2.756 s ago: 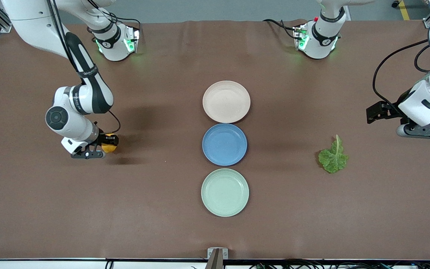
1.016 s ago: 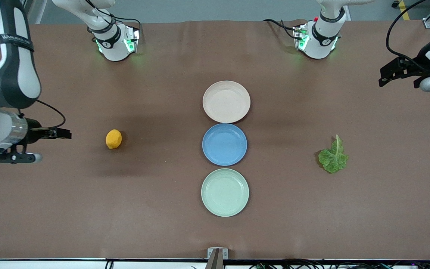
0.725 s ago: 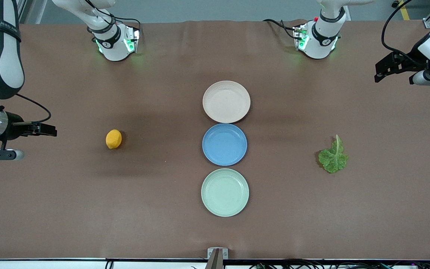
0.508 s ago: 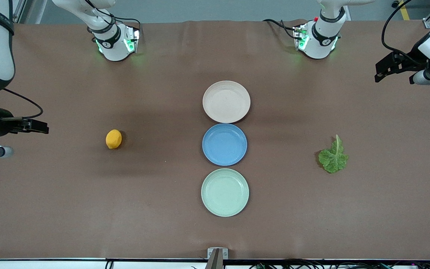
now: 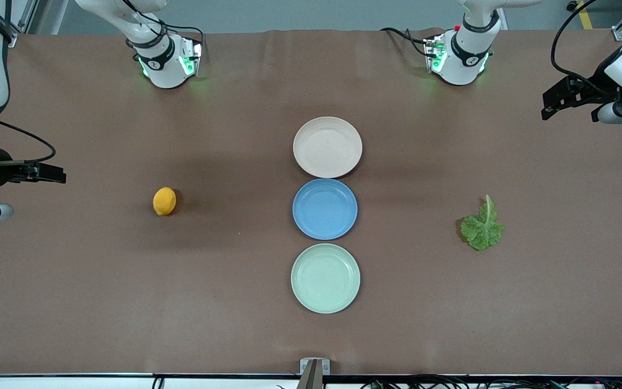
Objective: Pick lemon and lettuce from plates
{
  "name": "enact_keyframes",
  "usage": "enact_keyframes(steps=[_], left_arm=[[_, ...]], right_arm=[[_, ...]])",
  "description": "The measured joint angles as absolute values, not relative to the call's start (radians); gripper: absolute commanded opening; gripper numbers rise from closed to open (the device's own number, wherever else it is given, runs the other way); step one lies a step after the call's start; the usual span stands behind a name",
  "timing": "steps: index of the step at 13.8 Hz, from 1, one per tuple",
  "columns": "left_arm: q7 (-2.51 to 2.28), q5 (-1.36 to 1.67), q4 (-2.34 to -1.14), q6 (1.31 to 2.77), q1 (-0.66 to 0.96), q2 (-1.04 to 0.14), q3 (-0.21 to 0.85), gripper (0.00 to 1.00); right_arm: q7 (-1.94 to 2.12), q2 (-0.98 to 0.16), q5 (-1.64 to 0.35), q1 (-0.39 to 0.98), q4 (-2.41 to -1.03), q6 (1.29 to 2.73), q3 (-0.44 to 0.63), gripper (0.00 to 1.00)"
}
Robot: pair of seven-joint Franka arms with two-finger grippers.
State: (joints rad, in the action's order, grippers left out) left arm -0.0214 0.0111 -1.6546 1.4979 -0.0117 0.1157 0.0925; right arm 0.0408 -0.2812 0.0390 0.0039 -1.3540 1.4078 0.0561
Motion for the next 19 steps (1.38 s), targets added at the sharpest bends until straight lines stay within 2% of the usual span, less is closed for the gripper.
enact_keyframes(steps=[9,19], left_arm=[[-0.021,0.011,-1.657,1.503,-0.014,0.115,0.084,1.0],[-0.021,0.011,-1.657,1.504,-0.022,0.115,0.083,1.0]], right_arm=[[0.041,-0.081,0.038,0.0,-1.547,1.47,0.056,1.0],[0.077,0.049,0.037,0.0,-1.621,1.489,0.088,1.0]])
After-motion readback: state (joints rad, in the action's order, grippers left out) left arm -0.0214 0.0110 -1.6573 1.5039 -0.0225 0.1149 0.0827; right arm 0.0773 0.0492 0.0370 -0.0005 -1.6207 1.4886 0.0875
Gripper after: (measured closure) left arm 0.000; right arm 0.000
